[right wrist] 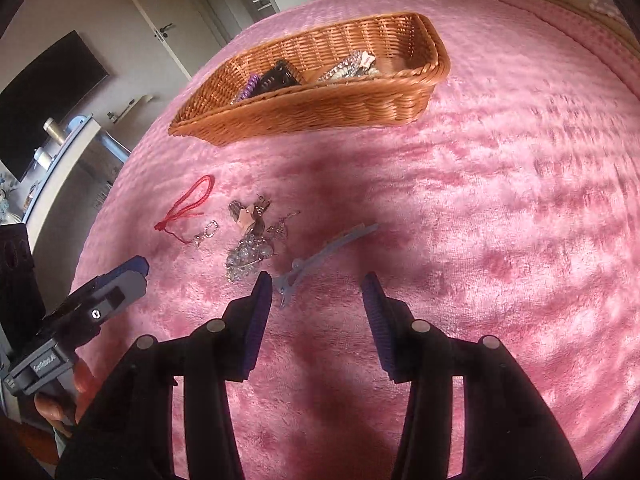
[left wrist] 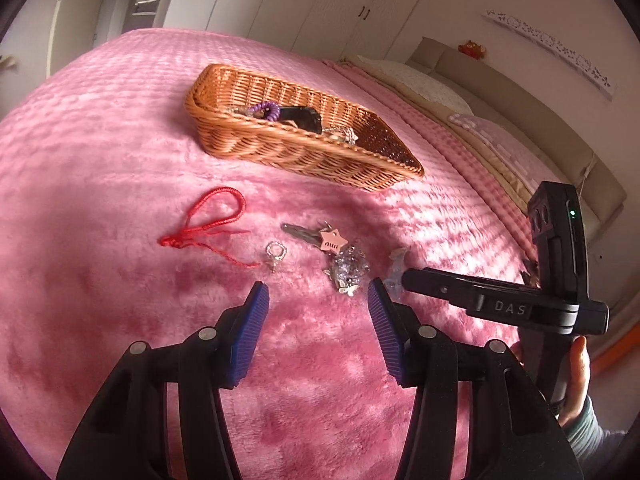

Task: Organize jewelry
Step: 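Grasp the silver crystal charm with the left tool while the right tool grasps the blue hair clip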

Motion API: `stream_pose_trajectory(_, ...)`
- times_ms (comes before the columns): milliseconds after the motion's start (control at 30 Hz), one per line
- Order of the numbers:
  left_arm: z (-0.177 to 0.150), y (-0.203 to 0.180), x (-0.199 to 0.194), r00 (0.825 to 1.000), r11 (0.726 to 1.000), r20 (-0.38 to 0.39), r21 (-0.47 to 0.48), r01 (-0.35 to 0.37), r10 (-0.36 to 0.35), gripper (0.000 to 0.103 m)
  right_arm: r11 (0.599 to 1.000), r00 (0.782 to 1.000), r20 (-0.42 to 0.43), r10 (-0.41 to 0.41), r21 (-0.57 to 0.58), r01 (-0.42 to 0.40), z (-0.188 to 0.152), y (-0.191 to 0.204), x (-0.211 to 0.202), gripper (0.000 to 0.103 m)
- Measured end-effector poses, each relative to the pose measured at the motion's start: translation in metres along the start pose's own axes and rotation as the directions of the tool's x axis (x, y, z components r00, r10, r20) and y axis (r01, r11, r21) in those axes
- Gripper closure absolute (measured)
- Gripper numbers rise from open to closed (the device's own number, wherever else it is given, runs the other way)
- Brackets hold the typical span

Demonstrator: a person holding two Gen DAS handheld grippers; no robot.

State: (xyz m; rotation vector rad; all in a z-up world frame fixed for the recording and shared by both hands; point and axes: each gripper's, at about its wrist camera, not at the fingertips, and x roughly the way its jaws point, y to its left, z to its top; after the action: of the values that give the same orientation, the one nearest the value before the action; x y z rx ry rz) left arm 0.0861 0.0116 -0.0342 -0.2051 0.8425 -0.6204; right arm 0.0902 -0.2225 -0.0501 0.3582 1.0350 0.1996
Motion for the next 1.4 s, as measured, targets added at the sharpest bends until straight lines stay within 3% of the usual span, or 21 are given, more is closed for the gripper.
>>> stream_pose_trajectory(167,-0.005,-0.007,0.007,1.000,1.000,-0.022,0.022,-0.015,0.016,0.054,0.999,1.000,0.003,-0.017,0.048,0.017,0.016,0.002,0.012,0.059)
stream_pose_trajectory(233,-0.003,-0.009,0.011,0.999,0.999,-0.032,0.028,-0.016,0.017,0.054,0.998,0.998,0.008,-0.064,0.019,0.064,0.017,0.009,0.017,0.074)
stream_pose_trajectory(367,0.000,-0.021,0.023,0.997,0.997,-0.068,0.070,-0.029,0.033,0.055,0.992,0.995,0.019,-0.098,-0.076,0.099,0.013,0.020,0.017,0.093)
stream_pose_trajectory(533,0.006,-0.037,0.045,0.990,0.988,-0.115,0.140,-0.066,0.082,0.063,0.970,0.992,0.011,-0.125,-0.211,0.124,0.005,0.019,0.008,0.093)
stream_pose_trajectory(700,0.010,-0.047,0.067,0.981,0.976,-0.136,0.187,-0.111,0.137,0.065,0.958,0.993,0.003,-0.121,-0.261,0.118,0.000,0.009,0.001,0.093)
stream_pose_trajectory(733,0.010,-0.048,0.069,0.980,0.973,-0.133,0.195,-0.122,0.149,0.068,0.959,0.993,0.003,-0.117,-0.259,0.114,-0.002,0.007,0.001,0.093)
stream_pose_trajectory(767,0.009,-0.049,0.071,0.977,0.969,-0.135,0.205,-0.138,0.168,0.079,0.960,0.994,0.005,-0.109,-0.257,0.107,-0.003,0.006,0.000,0.093)
stream_pose_trajectory(800,0.008,-0.049,0.071,0.974,0.966,-0.135,0.210,-0.151,0.182,0.081,0.960,0.995,0.011,-0.104,-0.259,0.103,-0.005,0.005,0.000,0.093)
stream_pose_trajectory(933,0.003,-0.052,0.063,0.977,0.964,-0.117,0.217,-0.151,0.179,0.084,0.957,0.995,0.033,-0.097,-0.271,0.103,-0.013,0.007,-0.004,0.093)
stream_pose_trajectory(967,0.000,-0.052,0.059,0.978,0.965,-0.112,0.217,-0.147,0.174,0.089,0.957,0.995,0.039,-0.092,-0.274,0.099,-0.016,0.007,-0.006,0.093)
stream_pose_trajectory(1267,-0.013,-0.055,0.037,0.987,0.971,-0.072,0.202,-0.127,0.144,0.090,0.960,0.996,0.065,-0.056,-0.270,0.071,-0.029,0.005,-0.021,0.093)
stream_pose_trajectory(1400,-0.012,-0.057,0.015,0.997,0.979,0.009,0.185,-0.083,0.082,0.090,0.963,0.995,0.095,-0.031,-0.263,0.055,-0.030,0.006,-0.032,0.093)
